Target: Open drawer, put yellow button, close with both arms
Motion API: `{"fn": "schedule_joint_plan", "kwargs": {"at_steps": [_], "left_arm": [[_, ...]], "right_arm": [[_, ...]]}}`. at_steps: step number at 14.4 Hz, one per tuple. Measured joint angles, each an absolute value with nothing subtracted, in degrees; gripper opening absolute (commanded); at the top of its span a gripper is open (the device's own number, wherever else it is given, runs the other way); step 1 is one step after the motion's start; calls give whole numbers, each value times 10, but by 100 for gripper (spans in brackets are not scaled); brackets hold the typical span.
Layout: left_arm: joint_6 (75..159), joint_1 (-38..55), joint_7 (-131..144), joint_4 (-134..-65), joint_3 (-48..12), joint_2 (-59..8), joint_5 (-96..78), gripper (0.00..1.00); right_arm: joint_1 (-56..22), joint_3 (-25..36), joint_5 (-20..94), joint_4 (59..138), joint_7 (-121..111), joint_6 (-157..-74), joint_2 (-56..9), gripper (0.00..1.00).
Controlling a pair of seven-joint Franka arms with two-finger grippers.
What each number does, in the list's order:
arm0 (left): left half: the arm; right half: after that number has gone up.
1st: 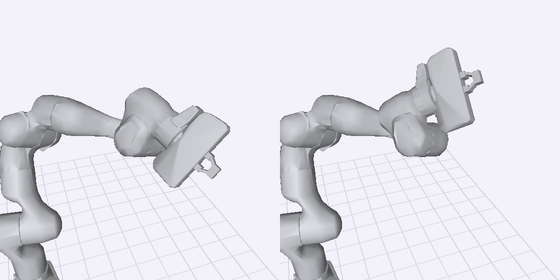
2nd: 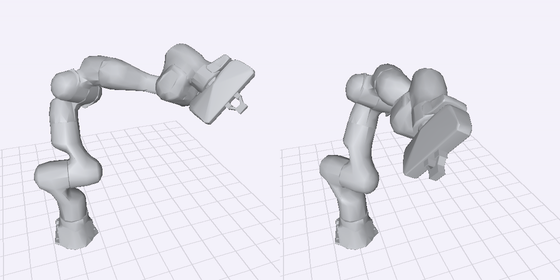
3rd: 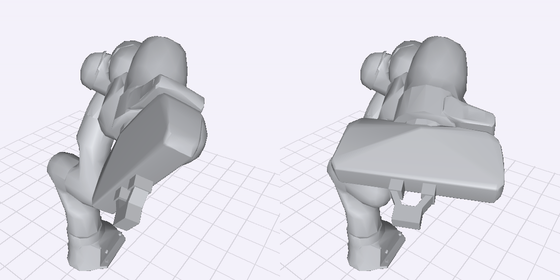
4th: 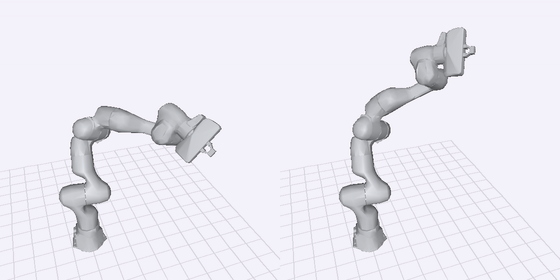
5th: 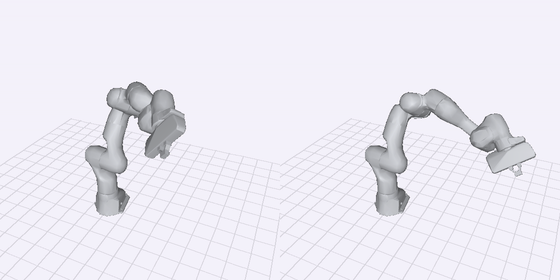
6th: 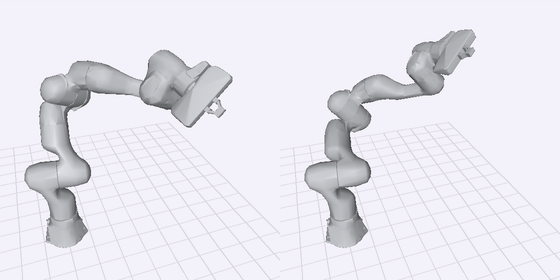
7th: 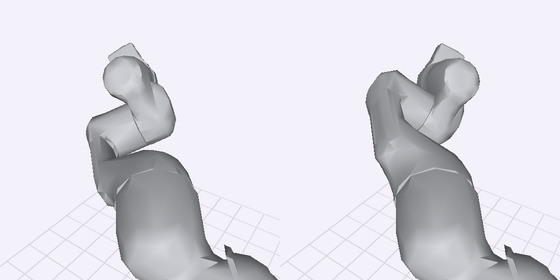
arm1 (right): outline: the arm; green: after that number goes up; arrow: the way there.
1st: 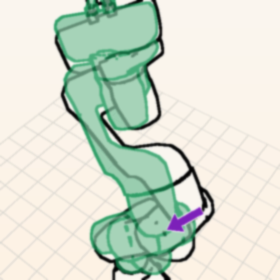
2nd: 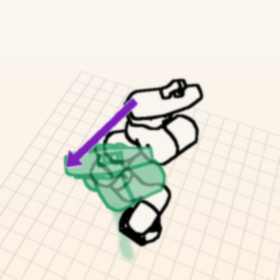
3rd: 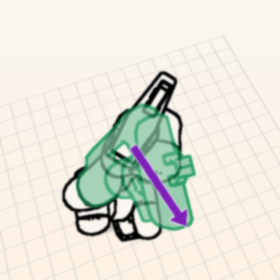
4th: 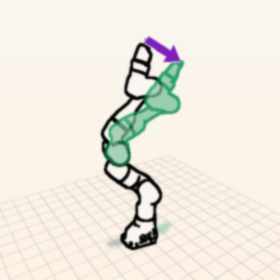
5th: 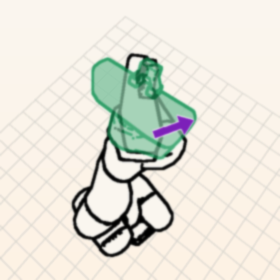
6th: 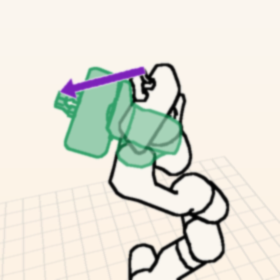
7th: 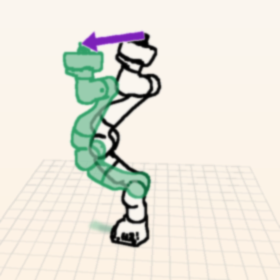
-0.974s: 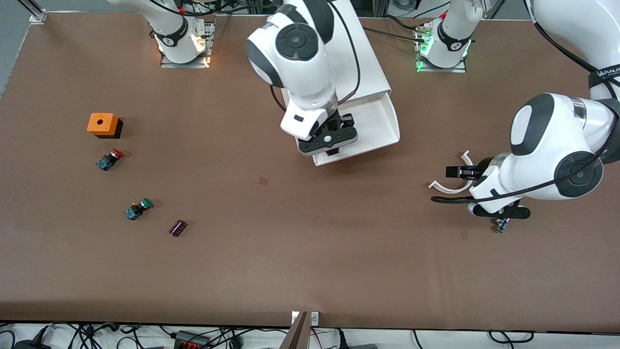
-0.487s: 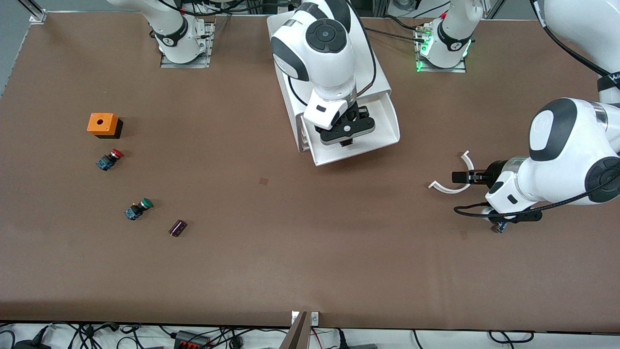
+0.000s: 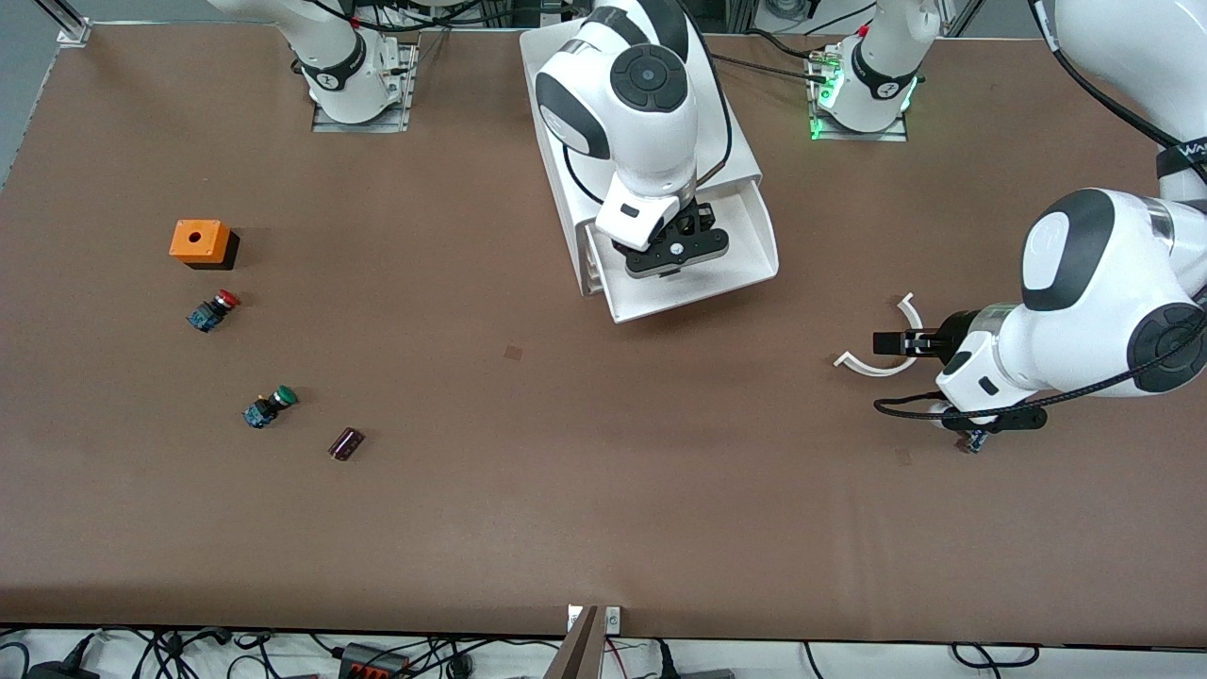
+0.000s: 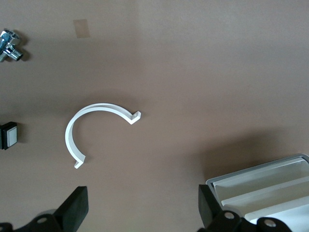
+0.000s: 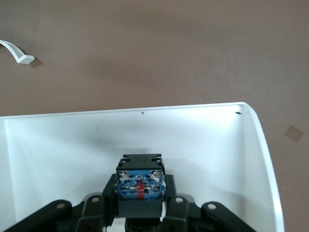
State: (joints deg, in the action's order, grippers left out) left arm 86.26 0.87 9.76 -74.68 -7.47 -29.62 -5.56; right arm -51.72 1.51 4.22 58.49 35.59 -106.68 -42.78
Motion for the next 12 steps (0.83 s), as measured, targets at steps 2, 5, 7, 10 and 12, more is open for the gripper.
{"fn": "schedule_joint_plan", "kwargs": {"at_steps": [2,5,7,10,12], "left_arm": [[851,9,98,-747,-75,-296,-56,100],[845,10,102,-747,-76,-296,-56,100],[844,10,111,-747,-76,-296,-56,100],[844,10,120,-747,-76,-296,-56,100],[844,10,121,-747,-76,-296,-56,100]], "right_arm": [[-518,15,42,585,357,-1070,-432,0],[-518,15,42,585,358,-1086,-438,0],[-519,15,42,585,358,-1091,-441,0],[-520,15,42,585,362,-1093,-443,75],[-520,15,42,585,366,-1096,-444,100]]}}
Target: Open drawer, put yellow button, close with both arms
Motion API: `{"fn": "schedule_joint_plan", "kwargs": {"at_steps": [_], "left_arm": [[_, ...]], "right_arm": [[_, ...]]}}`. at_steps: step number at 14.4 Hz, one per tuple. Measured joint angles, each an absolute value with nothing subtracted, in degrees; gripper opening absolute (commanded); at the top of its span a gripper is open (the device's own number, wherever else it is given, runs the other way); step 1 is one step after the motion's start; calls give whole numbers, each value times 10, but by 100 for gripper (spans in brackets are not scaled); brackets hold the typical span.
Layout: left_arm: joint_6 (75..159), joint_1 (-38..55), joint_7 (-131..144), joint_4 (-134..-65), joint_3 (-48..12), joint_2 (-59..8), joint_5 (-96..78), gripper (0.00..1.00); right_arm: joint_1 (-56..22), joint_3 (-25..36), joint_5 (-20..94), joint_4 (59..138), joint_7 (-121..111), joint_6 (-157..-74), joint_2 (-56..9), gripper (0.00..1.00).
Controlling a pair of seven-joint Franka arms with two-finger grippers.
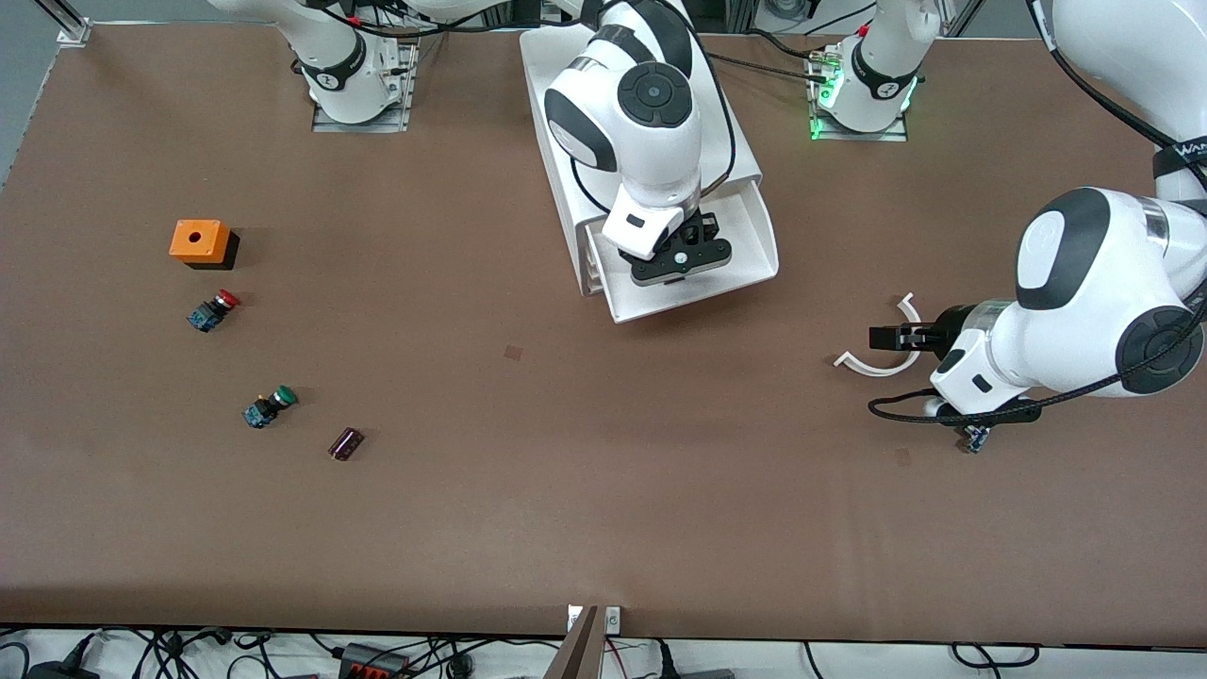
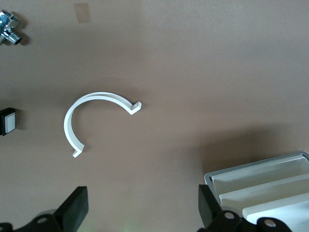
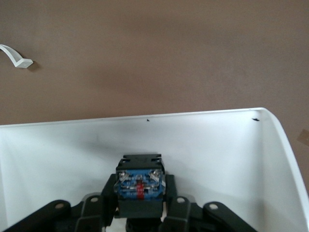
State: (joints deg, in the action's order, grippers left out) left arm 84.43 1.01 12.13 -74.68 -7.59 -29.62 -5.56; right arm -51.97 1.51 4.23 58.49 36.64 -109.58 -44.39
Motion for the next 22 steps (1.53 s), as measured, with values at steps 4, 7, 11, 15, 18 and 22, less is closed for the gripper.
{"fn": "schedule_joint_plan", "kwargs": {"at_steps": [4,7,11,15,18,22], "left_arm": [[844,10,122,-747,-76,-296,-56,100],[844,10,122,-747,-77,-296,-56,100],[857,34,182,-744,-80,-295,-56,100],[901,87,256,-744,-82,-294,-56,100],[944,97,296,-761,-87,-295,-56,100],[1027,135,360,-803,-93,-298,-56,100]], "right_arm": [[-520,15,42,579,387,-1100,-444,100],[-514,18,42,541,401,-1100,-441,100],[-464,26,41,512,399,-1068,-424,100],[-396,54,38,511,331,-1042,-405,100],[-323,65,35,513,240,-973,-399,100],[-209,69,36,536,105,-940,-393,100]]}}
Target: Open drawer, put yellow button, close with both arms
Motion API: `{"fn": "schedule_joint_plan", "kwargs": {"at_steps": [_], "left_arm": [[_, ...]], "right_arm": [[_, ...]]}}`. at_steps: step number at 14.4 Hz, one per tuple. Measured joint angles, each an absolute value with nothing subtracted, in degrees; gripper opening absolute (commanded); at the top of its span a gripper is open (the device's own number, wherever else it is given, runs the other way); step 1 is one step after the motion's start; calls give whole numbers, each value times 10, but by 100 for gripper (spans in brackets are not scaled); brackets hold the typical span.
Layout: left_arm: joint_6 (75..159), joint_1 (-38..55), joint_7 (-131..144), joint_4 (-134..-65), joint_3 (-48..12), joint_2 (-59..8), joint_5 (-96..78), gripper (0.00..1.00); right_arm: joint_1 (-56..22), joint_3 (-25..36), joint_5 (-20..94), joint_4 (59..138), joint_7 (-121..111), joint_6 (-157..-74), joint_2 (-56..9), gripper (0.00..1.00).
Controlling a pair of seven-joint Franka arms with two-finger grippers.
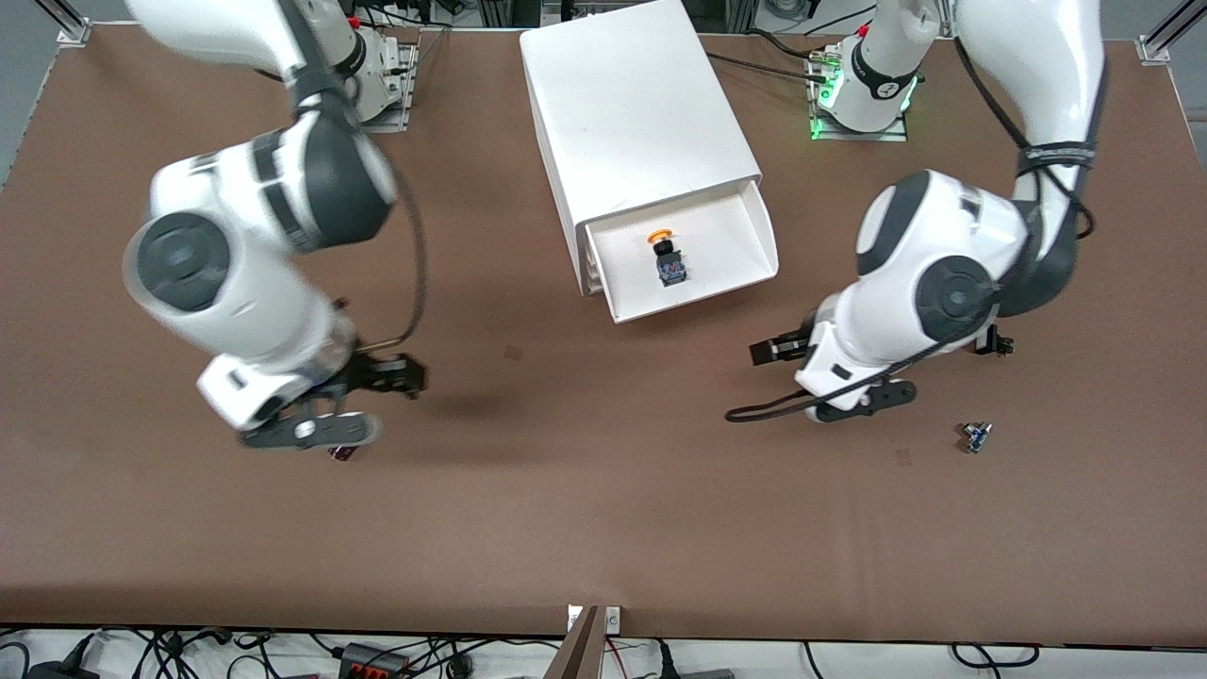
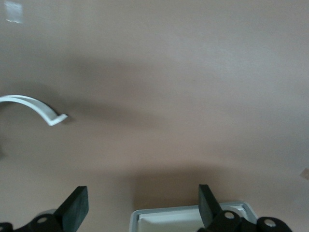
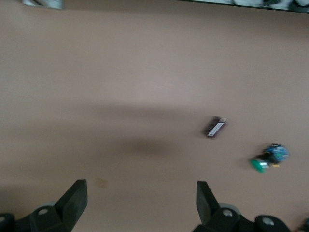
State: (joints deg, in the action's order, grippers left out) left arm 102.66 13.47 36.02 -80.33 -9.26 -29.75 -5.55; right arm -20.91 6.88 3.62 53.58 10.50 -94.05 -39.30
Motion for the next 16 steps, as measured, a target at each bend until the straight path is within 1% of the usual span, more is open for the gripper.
{"fn": "schedule_joint_plan", "kwargs": {"at_steps": [4,6,9,16], "left_arm": [[1081,174,394,-844,-94,-298,-55,100],[1108,185,407,-863,-94,-295,-54,100],[1147,194,415,-910,-98,-278,-54,100],[1162,199,433,-996,-139,-222,-54,100]], "right_arm": [[-124,69,38,561,42,-930,-363,100],[-98,68,38,564,33,-910,-345,100],[-71,68,38,566,32,-895,-320,100],[-17,69,37,570,-17,-847,-267,100]]}}
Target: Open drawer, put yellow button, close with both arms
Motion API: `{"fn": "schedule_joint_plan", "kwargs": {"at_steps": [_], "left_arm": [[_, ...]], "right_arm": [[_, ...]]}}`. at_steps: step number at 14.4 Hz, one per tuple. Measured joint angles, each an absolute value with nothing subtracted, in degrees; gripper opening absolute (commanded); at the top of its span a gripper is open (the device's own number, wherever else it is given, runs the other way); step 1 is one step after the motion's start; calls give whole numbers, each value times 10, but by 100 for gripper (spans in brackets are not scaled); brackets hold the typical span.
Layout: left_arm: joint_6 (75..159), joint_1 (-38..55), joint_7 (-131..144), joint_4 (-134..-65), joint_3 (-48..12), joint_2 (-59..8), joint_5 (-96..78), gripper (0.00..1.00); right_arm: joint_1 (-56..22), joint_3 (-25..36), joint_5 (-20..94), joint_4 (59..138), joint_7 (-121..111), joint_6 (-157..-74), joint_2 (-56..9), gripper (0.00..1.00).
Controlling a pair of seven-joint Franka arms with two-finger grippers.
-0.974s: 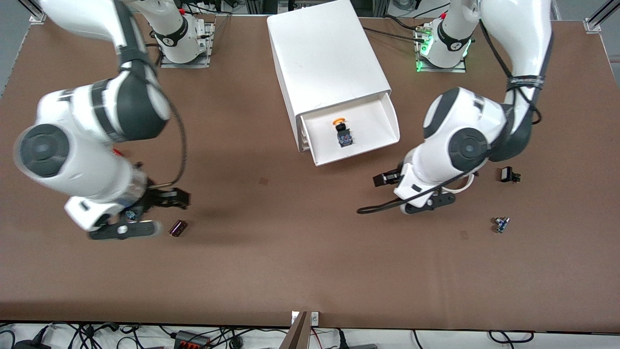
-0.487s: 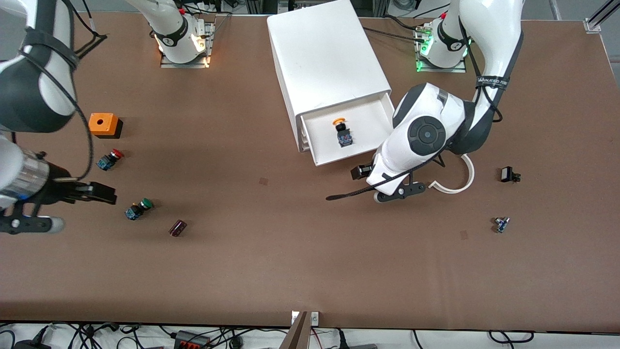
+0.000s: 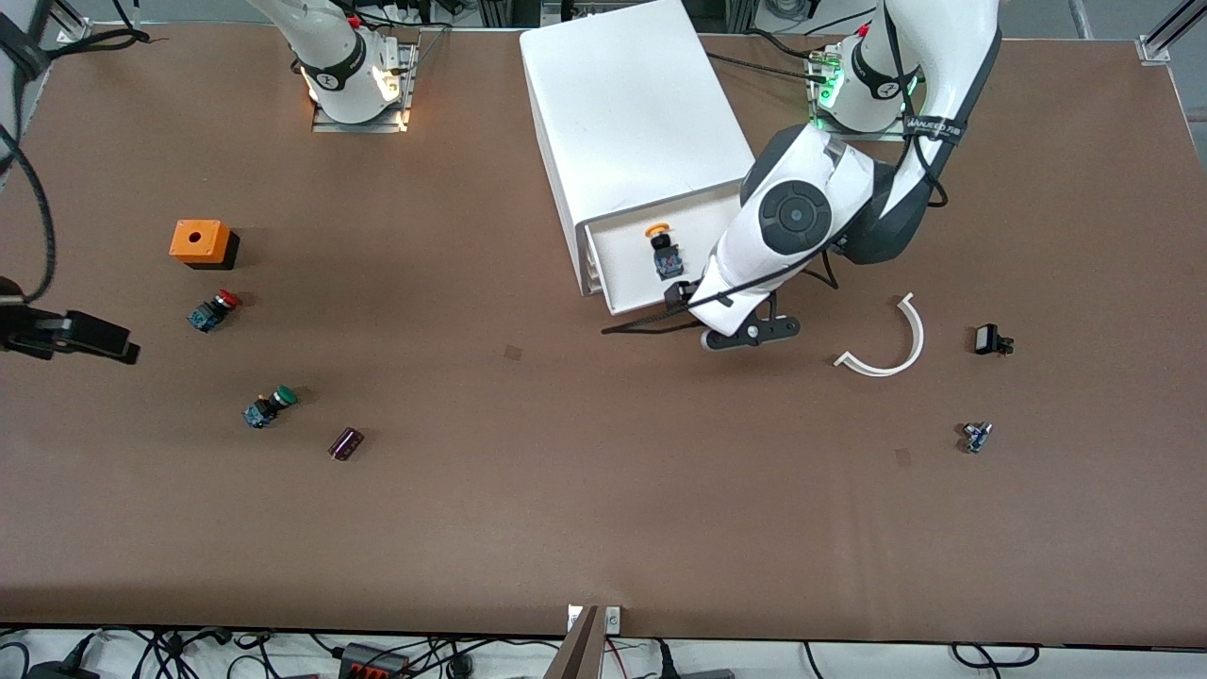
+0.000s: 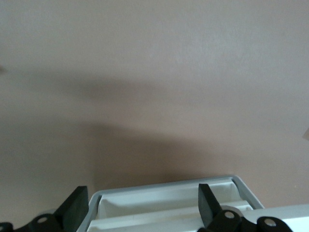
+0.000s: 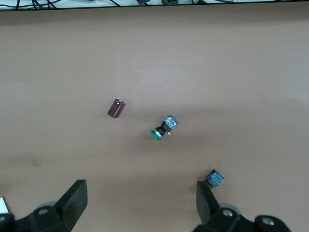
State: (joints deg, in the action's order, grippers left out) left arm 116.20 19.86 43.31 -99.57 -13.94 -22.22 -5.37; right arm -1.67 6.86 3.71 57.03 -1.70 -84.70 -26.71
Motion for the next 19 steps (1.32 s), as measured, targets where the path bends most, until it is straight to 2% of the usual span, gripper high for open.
{"fn": "schedule_joint_plan", "kwargs": {"at_steps": [7,12,19], "left_arm": [[1163,201,540,-1043,-220,-199,-51,100],[1163,200,545,-1054,-228,-191,-50,100],[1163,199,544,-1059,-232,-191,-49,100]], "right_arm": [[6,68,34,685,-30,-847,-167,100],[0,60,27,730,-31,-857,-136,100],[-6,55,10,875,-31,-918,-45,100]]}}
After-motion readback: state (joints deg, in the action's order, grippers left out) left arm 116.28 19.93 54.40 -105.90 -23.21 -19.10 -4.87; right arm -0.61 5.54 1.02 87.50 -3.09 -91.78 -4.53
